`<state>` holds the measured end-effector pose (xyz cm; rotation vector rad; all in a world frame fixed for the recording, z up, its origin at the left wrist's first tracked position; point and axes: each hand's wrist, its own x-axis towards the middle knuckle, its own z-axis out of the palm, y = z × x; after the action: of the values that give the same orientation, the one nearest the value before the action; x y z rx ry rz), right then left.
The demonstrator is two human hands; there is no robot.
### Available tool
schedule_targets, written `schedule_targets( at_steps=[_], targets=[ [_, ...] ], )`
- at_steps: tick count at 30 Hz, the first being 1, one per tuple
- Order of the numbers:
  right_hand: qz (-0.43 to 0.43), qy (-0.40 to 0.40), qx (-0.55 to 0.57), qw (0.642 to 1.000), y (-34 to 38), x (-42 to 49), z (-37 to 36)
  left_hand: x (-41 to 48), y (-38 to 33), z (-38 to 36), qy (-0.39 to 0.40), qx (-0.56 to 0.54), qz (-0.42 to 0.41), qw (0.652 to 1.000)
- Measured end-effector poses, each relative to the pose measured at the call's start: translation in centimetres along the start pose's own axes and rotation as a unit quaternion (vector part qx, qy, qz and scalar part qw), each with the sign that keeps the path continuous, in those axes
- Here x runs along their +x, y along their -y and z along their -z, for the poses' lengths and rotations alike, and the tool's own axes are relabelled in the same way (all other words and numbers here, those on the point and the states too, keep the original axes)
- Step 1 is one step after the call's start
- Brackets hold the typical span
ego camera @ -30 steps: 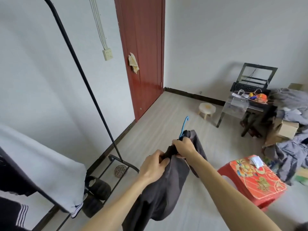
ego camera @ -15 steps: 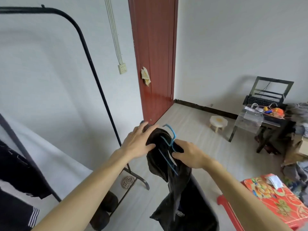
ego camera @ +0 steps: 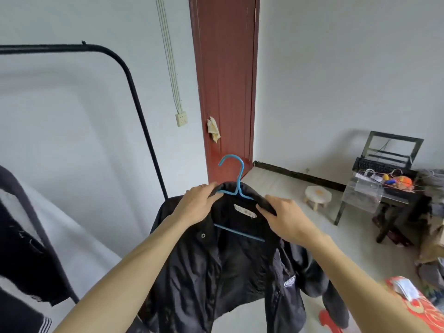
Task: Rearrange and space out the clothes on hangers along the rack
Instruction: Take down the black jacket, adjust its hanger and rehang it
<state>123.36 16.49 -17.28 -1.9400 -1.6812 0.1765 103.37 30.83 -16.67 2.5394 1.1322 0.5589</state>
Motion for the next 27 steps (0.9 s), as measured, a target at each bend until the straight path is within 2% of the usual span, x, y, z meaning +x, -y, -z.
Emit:
schedule_targets(
  at_steps=[3,6,9,12,15,18,19,22,27],
  targets=[
    [0.005,-0.075,-0.031,0.997,2.0,1.9,-0.7,0.6,0.7,1.8,-0.001,-0.027,0.035,0.999],
    [0.037,-0.086,-0.06,0.994,5.1,4.3,-0.9,0.4,2.2,5.2,0.001,0.016,0.053,0.998],
    [0.067,-0.093,-0.076,0.99,8.7,7.3,-0.6,-1.0,4.2,10.1,-0.055,0.09,0.093,0.99],
    [0.096,-0.104,-0.084,0.986,13.4,10.2,-0.3,-3.5,7.4,15.9,-0.124,0.195,0.159,0.96],
    [0.109,-0.108,-0.08,0.985,18.1,12.4,-0.5,-6.5,11.0,20.5,-0.197,0.281,0.23,0.911],
    [0.115,-0.108,-0.063,0.985,22.3,14.2,-1.3,-9.6,13.8,23.5,-0.226,0.328,0.295,0.869],
    [0.118,-0.107,-0.047,0.986,24.2,15.0,-1.7,-10.5,14.6,24.7,-0.228,0.326,0.314,0.862],
    [0.106,-0.091,0.003,0.99,28.2,17.1,-2.5,-11.7,15.7,26.1,-0.233,0.265,0.344,0.87],
    [0.107,-0.028,0.112,0.988,34.2,21.0,-3.7,-11.7,15.8,27.8,-0.316,0.154,0.378,0.857]
  ],
)
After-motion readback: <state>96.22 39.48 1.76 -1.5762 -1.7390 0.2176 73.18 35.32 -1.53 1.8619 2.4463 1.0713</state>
